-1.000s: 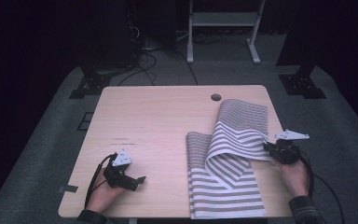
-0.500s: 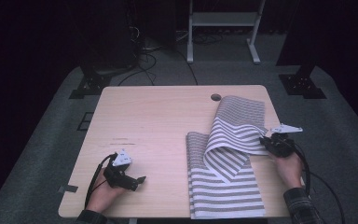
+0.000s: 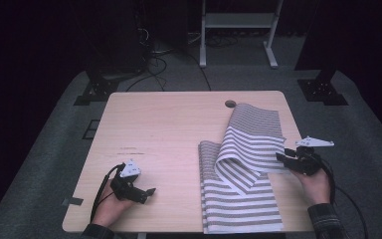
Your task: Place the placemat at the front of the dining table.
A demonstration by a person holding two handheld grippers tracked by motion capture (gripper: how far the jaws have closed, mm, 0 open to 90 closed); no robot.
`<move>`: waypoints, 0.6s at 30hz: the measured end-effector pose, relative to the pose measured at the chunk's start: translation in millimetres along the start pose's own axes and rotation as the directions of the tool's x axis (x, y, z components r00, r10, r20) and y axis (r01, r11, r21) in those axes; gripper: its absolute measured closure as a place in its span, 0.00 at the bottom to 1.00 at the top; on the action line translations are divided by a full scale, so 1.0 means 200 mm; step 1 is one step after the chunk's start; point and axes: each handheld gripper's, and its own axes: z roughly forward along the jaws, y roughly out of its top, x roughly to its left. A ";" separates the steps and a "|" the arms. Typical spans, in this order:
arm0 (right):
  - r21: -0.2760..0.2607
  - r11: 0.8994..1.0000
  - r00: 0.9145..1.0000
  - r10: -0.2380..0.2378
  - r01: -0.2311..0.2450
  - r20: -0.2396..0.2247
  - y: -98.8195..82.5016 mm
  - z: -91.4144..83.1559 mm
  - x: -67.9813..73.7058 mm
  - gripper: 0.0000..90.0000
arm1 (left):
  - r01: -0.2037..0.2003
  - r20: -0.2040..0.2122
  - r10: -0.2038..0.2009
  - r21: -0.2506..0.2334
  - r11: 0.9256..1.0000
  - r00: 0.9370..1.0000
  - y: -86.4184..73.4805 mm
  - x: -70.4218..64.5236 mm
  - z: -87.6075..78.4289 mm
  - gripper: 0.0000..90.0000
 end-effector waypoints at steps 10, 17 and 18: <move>-0.004 0.999 0.996 -0.037 0.036 -0.078 -0.06 -0.07 0.15 0.62 | 0.000 0.000 0.000 0.000 1.000 1.000 0.00 0.00 0.00 0.00; 0.003 0.997 0.988 -0.076 0.077 -0.136 -0.12 -0.08 0.28 0.61 | 0.000 0.000 0.000 0.001 1.000 1.000 0.00 0.00 0.00 0.00; 0.004 0.997 0.986 -0.080 0.082 -0.143 -0.13 -0.08 0.30 0.60 | 0.000 0.000 0.000 0.000 1.000 1.000 0.00 0.00 0.00 0.00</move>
